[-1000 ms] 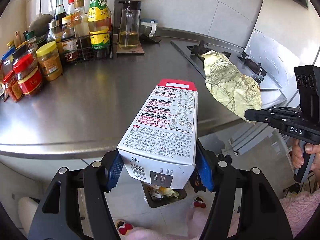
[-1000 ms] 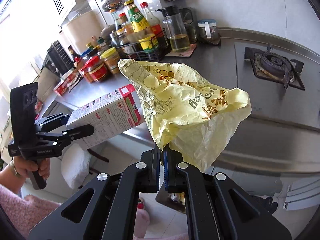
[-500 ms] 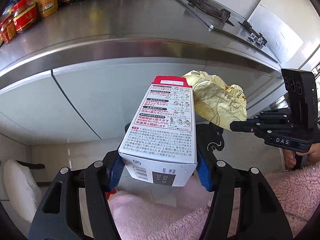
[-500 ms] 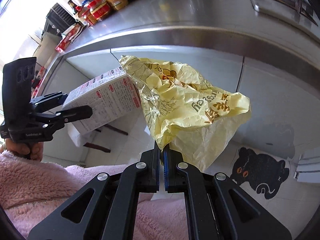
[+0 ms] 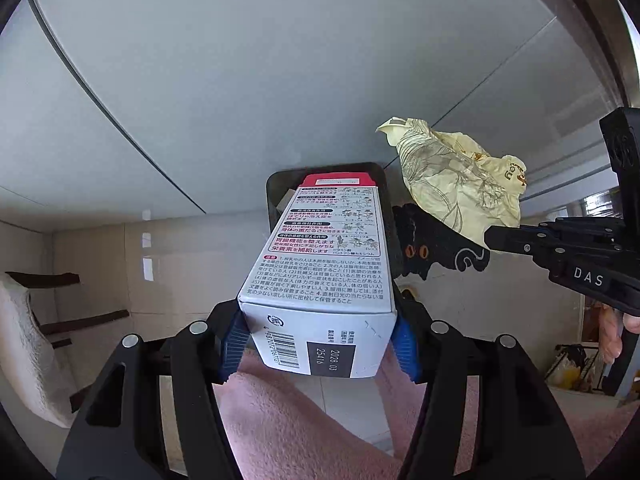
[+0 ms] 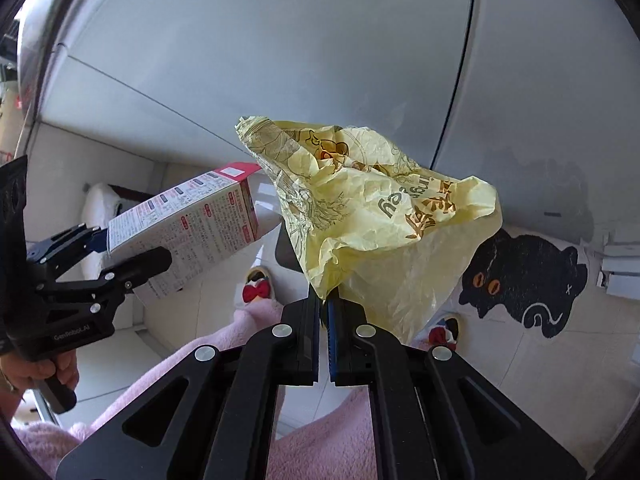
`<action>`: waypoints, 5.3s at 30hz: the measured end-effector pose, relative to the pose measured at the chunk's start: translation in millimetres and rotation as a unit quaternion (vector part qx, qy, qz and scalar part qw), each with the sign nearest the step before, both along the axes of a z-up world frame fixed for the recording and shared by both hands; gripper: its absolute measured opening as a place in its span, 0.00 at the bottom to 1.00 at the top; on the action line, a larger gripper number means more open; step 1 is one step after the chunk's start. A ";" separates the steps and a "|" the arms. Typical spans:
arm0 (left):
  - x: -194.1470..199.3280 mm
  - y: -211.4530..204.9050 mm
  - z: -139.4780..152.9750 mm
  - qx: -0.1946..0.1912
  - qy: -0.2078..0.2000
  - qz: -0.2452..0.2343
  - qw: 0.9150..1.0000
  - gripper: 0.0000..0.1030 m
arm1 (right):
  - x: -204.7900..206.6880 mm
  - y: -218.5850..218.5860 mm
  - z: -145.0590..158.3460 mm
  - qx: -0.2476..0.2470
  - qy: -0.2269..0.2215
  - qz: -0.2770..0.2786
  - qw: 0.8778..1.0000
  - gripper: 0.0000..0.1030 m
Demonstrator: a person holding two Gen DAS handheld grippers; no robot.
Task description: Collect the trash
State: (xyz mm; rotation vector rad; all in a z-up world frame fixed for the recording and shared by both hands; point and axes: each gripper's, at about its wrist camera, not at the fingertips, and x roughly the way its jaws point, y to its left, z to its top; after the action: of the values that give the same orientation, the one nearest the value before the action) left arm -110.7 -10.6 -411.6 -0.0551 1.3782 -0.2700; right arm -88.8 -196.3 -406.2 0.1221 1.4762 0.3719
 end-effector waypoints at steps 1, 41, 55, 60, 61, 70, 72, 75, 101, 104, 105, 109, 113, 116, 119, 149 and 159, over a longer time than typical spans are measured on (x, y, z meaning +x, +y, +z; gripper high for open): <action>2.8 -1.1 -9.0 0.004 0.002 0.001 1.000 0.56 | 3.8 0.1 -9.1 0.000 0.008 -0.011 1.000 0.05; 32.0 0.5 -64.2 -0.026 0.037 0.016 0.999 0.88 | 62.7 2.9 -66.0 0.053 0.072 -0.177 0.980 0.74; 13.9 9.7 109.5 -0.053 -0.070 0.008 0.996 0.92 | 22.2 -29.1 99.6 0.022 -0.042 -0.145 0.988 0.94; 15.8 15.7 181.1 -0.051 -0.122 0.012 0.991 0.92 | 14.6 -37.6 164.6 0.008 -0.093 -0.140 0.986 0.97; 16.6 16.4 193.6 -0.050 -0.130 0.012 0.990 0.92 | 13.4 -37.6 176.6 0.002 -0.105 -0.138 0.985 0.97; 25.3 20.6 293.7 -0.042 -0.208 0.018 0.977 0.92 | 13.4 -33.3 278.5 -0.077 -0.220 -0.139 0.963 0.97; 28.8 21.4 315.9 -0.044 -0.229 0.021 0.972 0.92 | 16.1 -34.0 298.2 -0.091 -0.245 -0.143 0.955 0.97; 32.5 20.2 348.5 -0.049 -0.264 0.033 0.963 0.92 | 18.5 -34.2 329.6 -0.105 -0.282 -0.150 0.942 0.97; 12.2 19.1 464.3 0.006 -0.371 0.076 0.926 0.92 | -5.6 -9.4 451.1 -0.093 -0.386 -0.153 0.905 0.97; 13.0 20.1 464.5 0.010 -0.369 0.082 0.926 0.92 | -4.9 -12.3 451.5 -0.093 -0.383 -0.156 0.906 0.97; 13.8 20.2 464.2 0.012 -0.367 0.083 0.926 0.92 | -4.7 -13.0 452.0 -0.093 -0.383 -0.156 0.906 0.97; 15.8 18.2 462.2 0.012 -0.361 0.082 0.929 0.92 | -2.7 -15.4 452.6 -0.093 -0.375 -0.157 0.909 0.97; 18.1 16.5 458.8 0.011 -0.353 0.080 0.932 0.92 | -1.8 -16.5 450.1 -0.087 -0.367 -0.157 0.913 0.97; 19.8 15.9 456.8 0.009 -0.347 0.080 0.935 0.92 | -1.9 -16.7 448.0 -0.088 -0.362 -0.155 0.915 0.97; 20.7 15.2 455.7 0.006 -0.343 0.079 0.936 0.92 | -1.8 -18.7 446.9 -0.086 -0.361 -0.156 0.916 0.97; 25.1 19.9 455.8 0.025 -0.344 0.099 0.933 0.92 | 5.5 -14.8 446.9 -0.084 -0.361 -0.148 0.917 0.97; 27.1 21.4 455.1 0.028 -0.343 0.102 0.934 0.92 | 10.2 -12.1 446.2 -0.081 -0.360 -0.143 0.918 0.97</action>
State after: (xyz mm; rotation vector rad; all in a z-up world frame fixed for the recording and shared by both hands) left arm -83.6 10.8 43.5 -0.0494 0.6750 -0.0602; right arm -78.7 -208.4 40.0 0.0555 0.7351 0.0354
